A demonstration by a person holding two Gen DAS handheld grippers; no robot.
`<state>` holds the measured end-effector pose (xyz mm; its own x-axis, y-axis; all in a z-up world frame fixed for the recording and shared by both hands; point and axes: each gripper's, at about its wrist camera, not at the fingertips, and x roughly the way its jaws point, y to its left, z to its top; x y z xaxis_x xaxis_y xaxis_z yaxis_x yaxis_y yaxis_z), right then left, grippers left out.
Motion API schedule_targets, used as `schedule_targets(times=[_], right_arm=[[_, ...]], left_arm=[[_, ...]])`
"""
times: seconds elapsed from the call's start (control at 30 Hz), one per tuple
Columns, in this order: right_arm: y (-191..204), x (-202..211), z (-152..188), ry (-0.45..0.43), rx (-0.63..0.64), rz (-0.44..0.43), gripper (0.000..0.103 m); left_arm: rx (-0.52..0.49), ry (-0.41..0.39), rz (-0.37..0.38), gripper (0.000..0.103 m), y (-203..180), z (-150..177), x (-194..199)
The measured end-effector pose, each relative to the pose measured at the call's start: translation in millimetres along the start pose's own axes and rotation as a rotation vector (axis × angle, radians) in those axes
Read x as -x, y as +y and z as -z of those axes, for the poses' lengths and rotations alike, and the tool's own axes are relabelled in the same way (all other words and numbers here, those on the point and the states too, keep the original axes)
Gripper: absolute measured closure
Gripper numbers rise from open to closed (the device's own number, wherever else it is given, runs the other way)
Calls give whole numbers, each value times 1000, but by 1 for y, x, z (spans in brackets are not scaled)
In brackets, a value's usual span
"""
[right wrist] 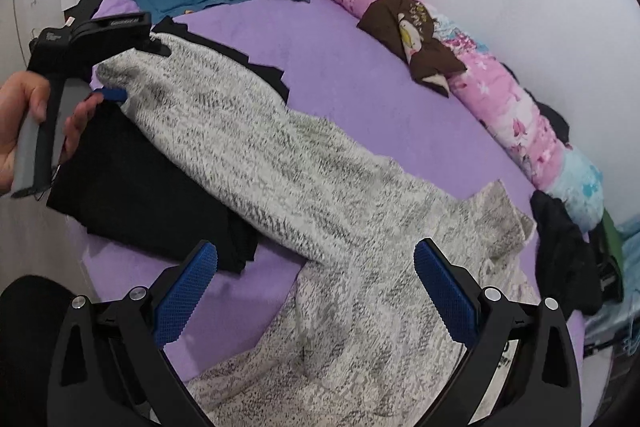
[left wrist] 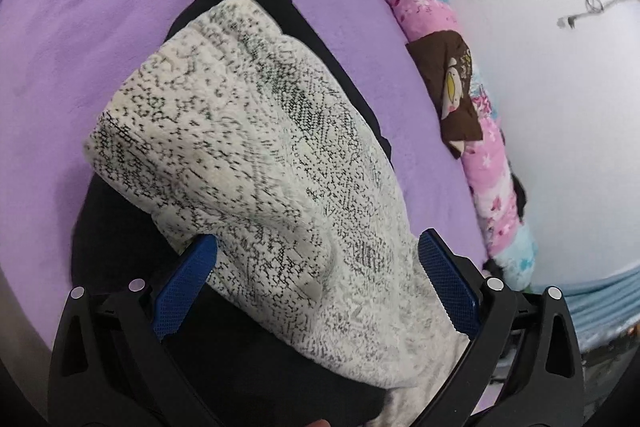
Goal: Fold large clothes
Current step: 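Grasp the jacket sleeve cuff with the left tool and lift it, then grasp the sleeve cuff with the right tool while the left tool holds the sleeve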
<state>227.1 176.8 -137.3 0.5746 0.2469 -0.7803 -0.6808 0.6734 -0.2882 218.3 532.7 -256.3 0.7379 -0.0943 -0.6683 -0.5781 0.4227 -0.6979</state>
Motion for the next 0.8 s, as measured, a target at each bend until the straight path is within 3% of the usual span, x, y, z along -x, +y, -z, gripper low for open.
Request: schedule_targets(times=[0.03, 0.17, 0.23, 0.4, 0.5, 0.67, 0.8], right_arm=[[-1, 1, 2, 0, -6, -2, 6], [-4, 4, 12, 10, -22, 0, 6], [-6, 4, 16, 20, -32, 1, 6], [-13, 6, 23, 27, -54, 1, 6], [-16, 10, 26, 23, -61, 4, 6], [-26, 15, 29, 21, -89, 3, 6], [-34, 21, 30, 9, -116, -9, 6]], left_arm=[[10, -1, 1, 12, 3, -1, -2], [-14, -1, -47, 49, 7, -4, -5], [-15, -2, -63, 56, 8, -3, -4], [-10, 19, -112, 86, 17, -4, -6], [-12, 27, -127, 93, 19, -2, -5], [-33, 10, -148, 96, 12, 4, 4], [-114, -27, -174, 97, -12, 9, 19]])
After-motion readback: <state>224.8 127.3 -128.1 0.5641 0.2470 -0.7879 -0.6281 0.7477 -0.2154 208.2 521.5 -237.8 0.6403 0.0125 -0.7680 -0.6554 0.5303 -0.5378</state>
